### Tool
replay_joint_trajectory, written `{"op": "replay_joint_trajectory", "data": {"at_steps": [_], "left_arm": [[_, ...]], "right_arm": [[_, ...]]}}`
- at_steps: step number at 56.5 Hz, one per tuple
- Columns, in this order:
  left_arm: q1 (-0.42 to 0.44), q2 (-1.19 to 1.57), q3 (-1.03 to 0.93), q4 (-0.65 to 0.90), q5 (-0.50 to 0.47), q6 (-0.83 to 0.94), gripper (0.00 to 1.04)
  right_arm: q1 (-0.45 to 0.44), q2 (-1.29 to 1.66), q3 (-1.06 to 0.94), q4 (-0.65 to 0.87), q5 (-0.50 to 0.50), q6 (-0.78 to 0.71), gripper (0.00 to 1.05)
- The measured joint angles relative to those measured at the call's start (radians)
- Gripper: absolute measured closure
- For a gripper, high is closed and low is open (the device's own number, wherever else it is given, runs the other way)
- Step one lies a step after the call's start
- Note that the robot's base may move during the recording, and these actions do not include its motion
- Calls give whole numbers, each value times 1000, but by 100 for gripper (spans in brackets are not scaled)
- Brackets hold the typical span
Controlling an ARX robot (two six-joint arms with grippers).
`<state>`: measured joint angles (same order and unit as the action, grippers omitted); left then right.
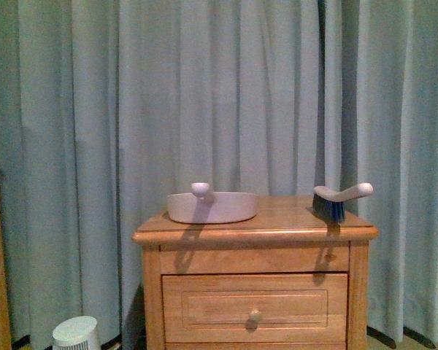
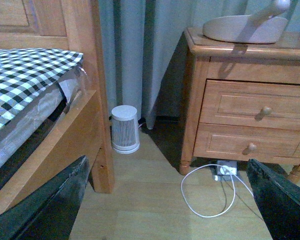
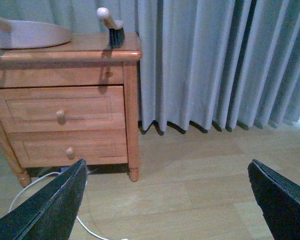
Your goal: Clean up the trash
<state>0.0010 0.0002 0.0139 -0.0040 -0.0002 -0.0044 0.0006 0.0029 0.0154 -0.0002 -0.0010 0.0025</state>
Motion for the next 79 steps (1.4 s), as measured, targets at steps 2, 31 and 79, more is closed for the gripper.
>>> {"op": "replay_joint_trajectory", "data": {"at_steps": [2,31,79], "left_arm": [[0,0,0,0,0,0,8],[0,0,0,0,0,0,8],[0,1,0,0,0,0,8]], "right_arm": [[0,0,0,0,0,0,7],[0,0,0,0,0,0,7],[0,0,0,0,0,0,7]]}}
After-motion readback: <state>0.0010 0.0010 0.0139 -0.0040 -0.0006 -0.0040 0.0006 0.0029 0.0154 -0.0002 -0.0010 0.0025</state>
